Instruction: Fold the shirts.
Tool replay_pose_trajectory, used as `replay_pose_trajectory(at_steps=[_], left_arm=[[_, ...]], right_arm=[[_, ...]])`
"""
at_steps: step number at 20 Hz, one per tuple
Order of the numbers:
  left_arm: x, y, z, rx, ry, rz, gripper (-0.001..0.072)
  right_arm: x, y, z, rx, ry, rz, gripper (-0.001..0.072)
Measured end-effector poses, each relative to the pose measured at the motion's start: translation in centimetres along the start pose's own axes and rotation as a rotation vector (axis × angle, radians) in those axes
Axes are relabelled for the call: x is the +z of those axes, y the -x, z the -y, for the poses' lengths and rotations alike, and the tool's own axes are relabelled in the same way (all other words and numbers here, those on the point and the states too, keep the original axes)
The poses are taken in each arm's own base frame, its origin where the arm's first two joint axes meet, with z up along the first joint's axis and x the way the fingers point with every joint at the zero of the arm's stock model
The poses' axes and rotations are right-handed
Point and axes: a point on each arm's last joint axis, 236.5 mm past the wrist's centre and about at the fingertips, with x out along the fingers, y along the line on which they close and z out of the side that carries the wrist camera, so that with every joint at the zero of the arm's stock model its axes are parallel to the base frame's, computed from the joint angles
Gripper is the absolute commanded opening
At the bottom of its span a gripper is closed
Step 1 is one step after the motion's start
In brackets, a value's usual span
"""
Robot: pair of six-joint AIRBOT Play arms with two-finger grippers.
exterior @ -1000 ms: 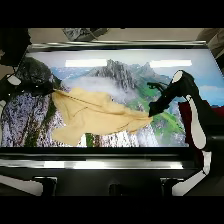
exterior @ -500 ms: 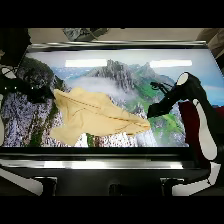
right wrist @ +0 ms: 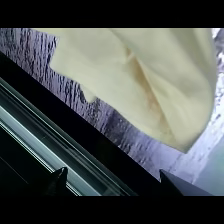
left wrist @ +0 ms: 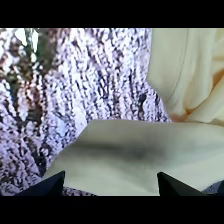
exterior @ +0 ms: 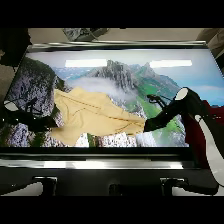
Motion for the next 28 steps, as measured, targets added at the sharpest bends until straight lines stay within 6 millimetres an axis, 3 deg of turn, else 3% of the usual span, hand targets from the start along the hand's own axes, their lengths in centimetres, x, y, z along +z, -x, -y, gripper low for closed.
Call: replay_pose_trajectory(at_steps=[6,7,8,12,16,18,19,20,21,25,27,28], left_arm=[[-0.3,-2.1,-1.0,0.017,-0.037,0.017,0.0674],[-0.4,-2.5,-0.9,0.012,-0.039,0.001,0.0628],[-0.5,-3.0,-0.6,-0.001,-0.037,-0.006,0.0474],[-0.6,-4.6,0.6,-0.048,-0.032,-0.029,0.0037],[-0.3,-4.8,1.5,-0.080,-0.024,-0.019,0.0031],[-0.2,-4.6,1.7,-0.081,-0.030,-0.007,0.0031],[0.0,-4.5,1.8,-0.083,-0.030,0.002,0.0032],[0.1,-4.3,1.9,-0.082,-0.037,0.011,0.0032],[0.3,-4.1,1.9,-0.078,-0.043,0.021,0.0031],[1.3,-2.5,2.6,-0.088,-0.060,0.062,0.0028],[3.4,0.6,3.7,-0.086,-0.101,0.158,0.0028],[5.0,3.4,4.7,-0.081,-0.134,0.237,0.0028]], right_arm=[[-1.0,-2.3,-1.2,0.054,-0.022,0.005,0.0701],[-1.0,-2.8,-1.5,0.071,-0.032,0.014,0.0701],[-0.9,-3.2,-1.6,0.083,-0.043,0.027,0.0701],[0.4,-4.8,-1.6,0.096,-0.089,0.096,0.0701],[2.6,-7.0,-2.2,0.083,-0.112,0.143,0.0670],[4.1,-7.7,-2.2,0.056,-0.123,0.186,0.0536],[4.8,-7.9,-1.9,0.042,-0.141,0.212,0.0515],[5.4,-8.0,-1.7,0.028,-0.151,0.234,0.0215],[6.0,-8.2,-1.3,0.006,-0.161,0.255,0.0042],[6.3,-7.6,-1.2,-0.026,-0.123,0.243,0.0041],[7.2,-4.9,-1.7,-0.078,-0.020,0.252,0.0040],[7.7,-2.6,-2.1,-0.122,0.048,0.261,0.0040]])
